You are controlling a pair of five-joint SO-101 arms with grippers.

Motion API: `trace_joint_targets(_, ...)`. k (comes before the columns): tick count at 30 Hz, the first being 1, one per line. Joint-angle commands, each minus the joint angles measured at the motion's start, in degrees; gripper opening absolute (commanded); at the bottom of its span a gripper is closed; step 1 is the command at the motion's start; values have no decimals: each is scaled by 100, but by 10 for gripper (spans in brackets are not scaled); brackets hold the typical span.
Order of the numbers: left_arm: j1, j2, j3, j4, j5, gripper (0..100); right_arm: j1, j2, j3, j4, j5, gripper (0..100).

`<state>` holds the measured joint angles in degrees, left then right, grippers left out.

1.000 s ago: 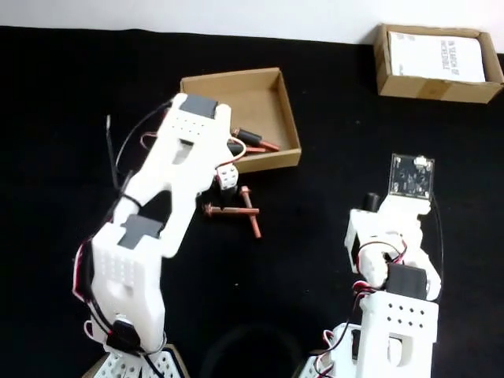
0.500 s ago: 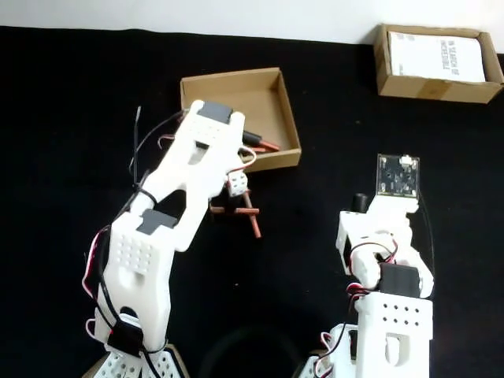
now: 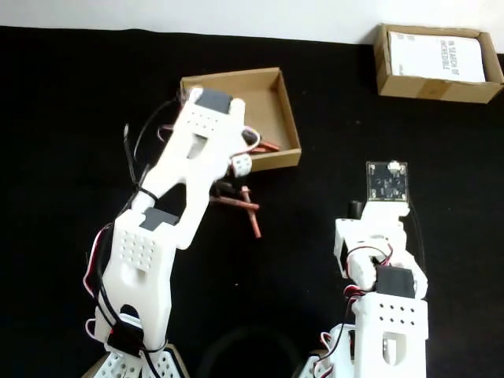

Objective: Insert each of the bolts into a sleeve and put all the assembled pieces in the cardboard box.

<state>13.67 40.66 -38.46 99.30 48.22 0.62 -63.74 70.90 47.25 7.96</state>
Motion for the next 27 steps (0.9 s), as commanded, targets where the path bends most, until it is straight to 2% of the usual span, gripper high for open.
trace_joint_targets(1, 75, -22, -558, 70, 26, 130, -110, -101, -22, -127, 53, 8)
trace_joint_targets(14, 84, -66, 66, 167, 18, 127, -110, -92, -31, -163, 62, 8)
trace_joint_targets(21, 303, -1024, 1226, 158, 18, 130, -110, -92, -31, -251, 62, 8)
trace_joint_targets(27, 198, -1077, 1314, 0, 18, 130, -154, -84, -66, -321, 62, 8)
